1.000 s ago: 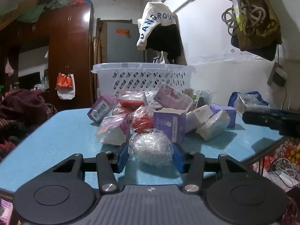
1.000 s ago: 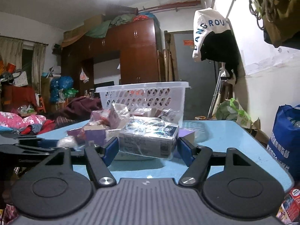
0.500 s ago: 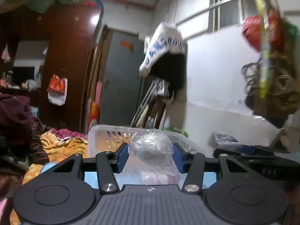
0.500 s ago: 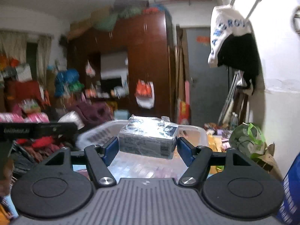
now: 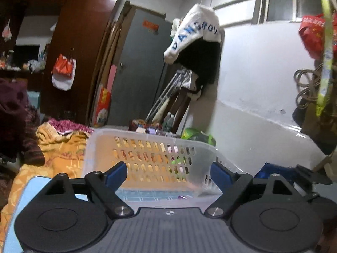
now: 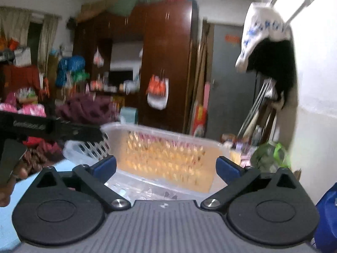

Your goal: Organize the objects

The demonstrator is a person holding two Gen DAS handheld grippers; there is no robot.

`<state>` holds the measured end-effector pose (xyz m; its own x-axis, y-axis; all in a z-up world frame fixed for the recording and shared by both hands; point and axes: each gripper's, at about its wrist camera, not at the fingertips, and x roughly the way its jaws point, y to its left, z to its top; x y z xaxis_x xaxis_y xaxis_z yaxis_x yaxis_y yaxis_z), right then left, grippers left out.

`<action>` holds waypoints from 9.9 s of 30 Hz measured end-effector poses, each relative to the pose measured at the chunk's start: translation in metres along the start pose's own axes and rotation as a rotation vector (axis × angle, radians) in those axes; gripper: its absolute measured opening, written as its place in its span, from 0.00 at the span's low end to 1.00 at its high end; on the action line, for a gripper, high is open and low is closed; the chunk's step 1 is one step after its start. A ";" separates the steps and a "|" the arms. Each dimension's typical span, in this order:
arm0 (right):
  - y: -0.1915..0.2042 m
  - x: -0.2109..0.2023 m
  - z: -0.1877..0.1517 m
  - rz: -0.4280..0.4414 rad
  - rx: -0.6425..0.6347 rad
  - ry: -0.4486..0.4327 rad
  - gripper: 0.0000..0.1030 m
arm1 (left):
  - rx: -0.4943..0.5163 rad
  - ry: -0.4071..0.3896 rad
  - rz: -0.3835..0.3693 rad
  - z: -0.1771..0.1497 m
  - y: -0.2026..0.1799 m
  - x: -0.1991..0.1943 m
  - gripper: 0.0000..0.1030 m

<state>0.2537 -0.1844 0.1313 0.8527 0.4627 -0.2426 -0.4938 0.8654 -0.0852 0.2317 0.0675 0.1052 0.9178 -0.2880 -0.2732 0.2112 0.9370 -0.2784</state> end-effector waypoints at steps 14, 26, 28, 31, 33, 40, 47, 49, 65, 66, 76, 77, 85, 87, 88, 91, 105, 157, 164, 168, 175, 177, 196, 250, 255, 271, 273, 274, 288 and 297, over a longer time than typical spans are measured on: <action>-0.028 -0.076 -0.138 -0.036 0.132 0.127 0.78 | 0.061 0.058 0.009 -0.143 0.027 -0.105 0.93; -0.026 -0.079 -0.146 -0.016 0.092 0.109 0.52 | 0.123 0.091 0.098 -0.150 0.017 -0.083 0.84; -0.030 -0.084 -0.148 -0.015 0.117 0.064 0.51 | 0.132 0.080 0.099 -0.154 0.017 -0.084 0.61; -0.031 -0.087 -0.149 -0.019 0.140 0.029 0.50 | 0.149 0.057 0.116 -0.162 0.017 -0.090 0.49; -0.029 -0.087 -0.148 -0.031 0.132 0.017 0.49 | 0.141 0.032 0.106 -0.165 0.020 -0.097 0.49; -0.031 -0.091 -0.149 -0.032 0.166 -0.035 0.48 | 0.110 -0.043 0.114 -0.163 0.029 -0.117 0.49; -0.032 -0.097 -0.146 -0.058 0.176 -0.062 0.48 | 0.085 -0.116 0.078 -0.158 0.032 -0.125 0.49; -0.034 -0.099 -0.132 -0.049 0.184 -0.081 0.47 | 0.048 -0.126 -0.002 -0.148 0.035 -0.127 0.49; -0.023 0.062 0.016 -0.064 0.039 0.218 0.47 | 0.061 0.113 0.079 0.020 -0.010 0.043 0.49; -0.022 0.064 0.015 -0.057 0.041 0.221 0.47 | 0.063 0.117 0.081 0.017 -0.010 0.046 0.49; -0.019 -0.033 -0.020 -0.037 0.037 -0.004 1.00 | 0.104 -0.008 0.106 -0.011 -0.014 -0.012 0.87; -0.021 -0.049 -0.035 -0.011 0.048 -0.030 1.00 | 0.113 -0.028 0.092 -0.025 -0.015 -0.029 0.87; 0.011 -0.104 -0.151 0.128 0.053 0.029 1.00 | 0.121 -0.080 -0.056 -0.152 -0.030 -0.114 0.87; 0.015 -0.098 -0.151 0.146 0.055 0.048 1.00 | 0.145 -0.063 -0.077 -0.166 -0.036 -0.115 0.87; 0.016 -0.093 -0.151 0.120 0.039 0.063 1.00 | 0.181 -0.048 -0.076 -0.169 -0.042 -0.112 0.87; 0.015 -0.088 -0.153 0.116 0.055 0.073 0.86 | 0.260 -0.053 -0.037 -0.173 -0.056 -0.108 0.87; 0.019 -0.117 -0.178 0.111 0.027 0.042 0.43 | 0.288 -0.046 0.009 -0.185 -0.066 -0.086 0.49; -0.068 -0.011 -0.112 0.017 0.269 0.327 0.99 | 0.083 0.012 0.047 -0.094 0.027 -0.091 0.87; -0.064 -0.002 -0.115 0.084 0.219 0.362 0.54 | 0.171 0.094 0.036 -0.111 0.011 -0.081 0.87; -0.066 -0.008 -0.118 0.083 0.225 0.340 0.50 | 0.220 0.122 0.044 -0.116 -0.004 -0.073 0.87; -0.070 -0.028 -0.118 0.027 0.264 0.192 0.49 | 0.213 0.184 0.055 -0.124 -0.015 -0.049 0.73; -0.069 -0.032 -0.118 0.007 0.265 0.162 0.49 | 0.213 0.168 0.057 -0.124 -0.016 -0.051 0.63; -0.055 -0.061 -0.119 -0.041 0.189 -0.088 0.49 | 0.139 -0.108 0.004 -0.133 -0.005 -0.092 0.43; -0.057 0.005 -0.110 0.169 0.204 0.334 0.99 | 0.236 0.095 -0.036 -0.126 -0.062 -0.017 0.94; -0.056 0.013 -0.111 0.169 0.204 0.371 0.89 | 0.184 0.097 -0.072 -0.124 -0.055 -0.016 0.89; -0.069 -0.008 -0.109 0.145 0.252 0.255 0.42 | 0.089 0.068 -0.102 -0.125 -0.041 -0.021 0.71; -0.066 -0.014 -0.107 0.125 0.238 0.219 0.42 | 0.089 0.053 -0.102 -0.125 -0.041 -0.024 0.71; -0.065 -0.018 -0.107 0.112 0.231 0.198 0.42 | 0.088 0.046 -0.102 -0.125 -0.041 -0.025 0.71; -0.058 -0.033 -0.103 0.107 0.217 0.065 0.38 | 0.081 -0.003 -0.106 -0.125 -0.038 -0.032 0.71; -0.051 -0.056 -0.083 0.156 0.235 -0.086 0.37 | -0.025 -0.045 -0.172 -0.104 -0.022 -0.044 0.71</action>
<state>0.2168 -0.2701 0.0686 0.7857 0.5999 -0.1511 -0.5759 0.7985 0.1756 0.1515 0.0395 0.0276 0.8831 -0.4342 -0.1780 0.3589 0.8692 -0.3401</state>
